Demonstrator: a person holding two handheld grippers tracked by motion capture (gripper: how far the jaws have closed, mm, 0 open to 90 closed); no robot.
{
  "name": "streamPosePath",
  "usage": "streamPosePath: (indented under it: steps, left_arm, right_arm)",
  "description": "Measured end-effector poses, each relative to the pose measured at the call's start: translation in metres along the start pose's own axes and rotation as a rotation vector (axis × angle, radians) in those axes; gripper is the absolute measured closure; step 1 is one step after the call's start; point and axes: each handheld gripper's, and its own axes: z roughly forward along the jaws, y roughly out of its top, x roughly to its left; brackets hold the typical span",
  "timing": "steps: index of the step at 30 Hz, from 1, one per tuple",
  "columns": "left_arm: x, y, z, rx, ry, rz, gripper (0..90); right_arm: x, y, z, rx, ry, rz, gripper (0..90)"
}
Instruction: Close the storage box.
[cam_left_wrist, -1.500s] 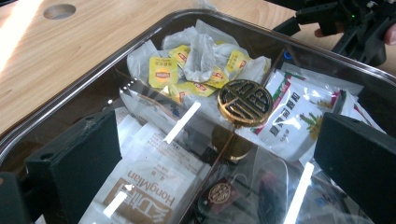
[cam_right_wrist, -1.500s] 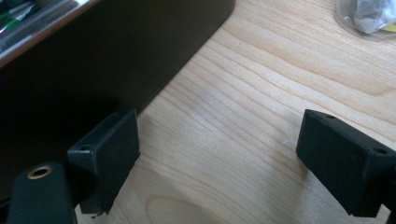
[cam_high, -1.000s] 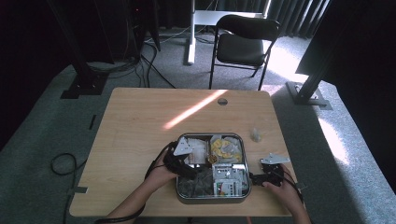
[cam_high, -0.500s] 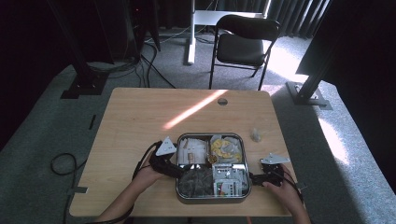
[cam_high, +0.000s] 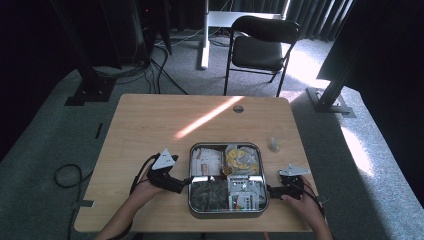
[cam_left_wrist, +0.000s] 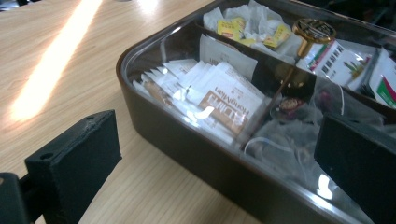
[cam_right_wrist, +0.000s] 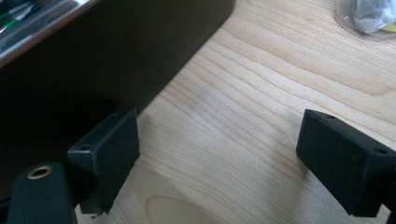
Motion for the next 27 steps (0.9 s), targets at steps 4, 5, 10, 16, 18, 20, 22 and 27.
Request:
streamPosePath:
  steps: [4,5,10,16,18,20,22,27]
  left_arm:
    - [0.009,-0.010,-0.007,0.000,0.015,-0.023,0.6]
    - [0.011,-0.012,-0.009,-0.003,0.012,-0.026,0.6]
    - [0.019,-0.028,-0.016,0.007,0.008,-0.028,0.6]
    - [0.025,-0.045,-0.022,0.032,0.009,-0.045,0.6]
    - [0.026,-0.049,-0.023,0.040,-0.001,-0.044,0.6]
    - [0.027,-0.052,-0.024,0.054,0.003,-0.039,0.6]
    - [0.027,-0.055,-0.025,0.054,0.003,-0.040,0.6]
    - [0.026,-0.061,-0.027,0.101,-0.022,-0.025,0.6]
  right_arm:
    - [0.000,0.000,0.000,0.000,0.000,0.000,12.6]
    - [0.000,0.000,0.000,0.000,0.000,0.000,12.6]
    - [0.000,0.000,0.000,0.000,0.000,0.000,12.6]
    - [0.000,0.000,0.000,0.000,0.000,0.000,12.6]
    - [0.000,0.000,0.000,0.000,0.000,0.000,12.6]
    - [0.000,0.000,0.000,0.000,0.000,0.000,12.6]
    - [0.000,0.000,0.000,0.000,0.000,0.000,12.6]
    - [0.000,0.000,0.000,0.000,0.000,0.000,12.6]
